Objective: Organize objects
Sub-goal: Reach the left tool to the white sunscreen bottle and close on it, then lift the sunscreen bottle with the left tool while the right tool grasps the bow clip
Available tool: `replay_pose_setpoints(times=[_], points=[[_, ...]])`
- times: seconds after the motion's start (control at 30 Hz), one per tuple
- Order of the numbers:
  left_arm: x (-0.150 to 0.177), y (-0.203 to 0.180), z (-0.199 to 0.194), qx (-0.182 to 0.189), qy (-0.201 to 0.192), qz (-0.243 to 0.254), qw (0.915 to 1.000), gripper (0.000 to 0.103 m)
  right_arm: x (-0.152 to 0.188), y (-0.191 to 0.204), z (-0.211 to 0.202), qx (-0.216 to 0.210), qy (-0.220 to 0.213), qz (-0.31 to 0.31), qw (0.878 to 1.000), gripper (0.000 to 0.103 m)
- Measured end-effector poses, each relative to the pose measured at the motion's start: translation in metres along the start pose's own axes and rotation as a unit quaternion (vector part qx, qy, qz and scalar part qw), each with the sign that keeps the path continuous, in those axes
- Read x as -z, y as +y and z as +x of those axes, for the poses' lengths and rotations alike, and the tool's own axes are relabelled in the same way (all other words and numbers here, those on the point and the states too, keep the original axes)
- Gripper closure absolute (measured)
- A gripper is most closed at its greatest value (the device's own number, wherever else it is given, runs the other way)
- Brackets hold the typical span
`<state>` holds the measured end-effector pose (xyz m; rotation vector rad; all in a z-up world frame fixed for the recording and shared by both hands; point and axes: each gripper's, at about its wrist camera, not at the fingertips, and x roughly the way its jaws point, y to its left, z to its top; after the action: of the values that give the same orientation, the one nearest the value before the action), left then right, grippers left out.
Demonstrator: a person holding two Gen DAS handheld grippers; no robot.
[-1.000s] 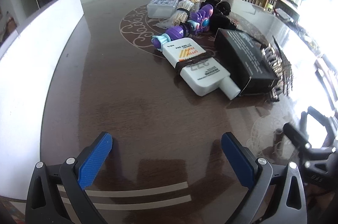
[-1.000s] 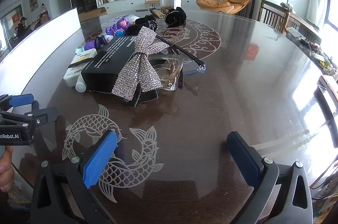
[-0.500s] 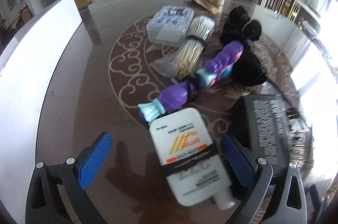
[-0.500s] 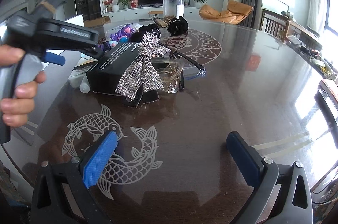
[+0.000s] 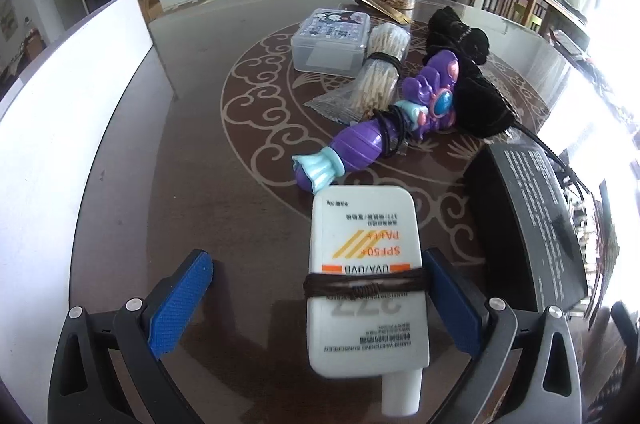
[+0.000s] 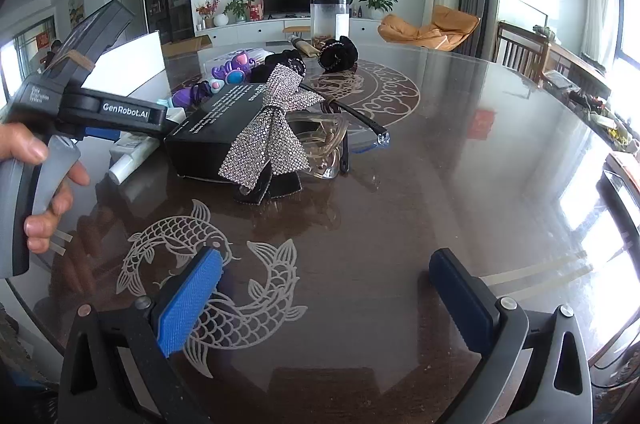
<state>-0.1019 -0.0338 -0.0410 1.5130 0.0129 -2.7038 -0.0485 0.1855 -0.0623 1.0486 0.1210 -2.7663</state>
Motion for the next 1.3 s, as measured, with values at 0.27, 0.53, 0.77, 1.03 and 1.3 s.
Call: replay_pose_setpoints(times=[0.27, 0.53, 0.77, 1.03, 1.3], points=[[0.017, -0.020, -0.031, 0.014, -0.025, 0.084, 0.9961, 0.049, -0.014, -0.006, -0.004, -0.045, 0.053, 0.034, 0.997, 0.000], [0.054, 0.000, -0.055, 0.047, -0.029, 0.059, 0.9968, 0.050, -0.091, -0.011, 0.024, -0.120, 0.058, 0.091, 0.987, 0.000], [0.084, 0.021, -0.062, 0.066, -0.030, 0.054, 0.9959, 0.050, -0.077, -0.026, 0.044, -0.121, 0.104, 0.120, 0.980, 0.053], [0.086, 0.020, -0.058, 0.067, -0.045, 0.051, 0.9955, 0.050, -0.058, -0.024, 0.019, -0.063, 0.128, 0.065, 0.988, 0.013], [0.097, 0.032, -0.075, 0.115, -0.046, 0.027, 0.9920, 0.050, -0.058, -0.017, 0.031, -0.060, 0.132, 0.045, 0.988, 0.051]])
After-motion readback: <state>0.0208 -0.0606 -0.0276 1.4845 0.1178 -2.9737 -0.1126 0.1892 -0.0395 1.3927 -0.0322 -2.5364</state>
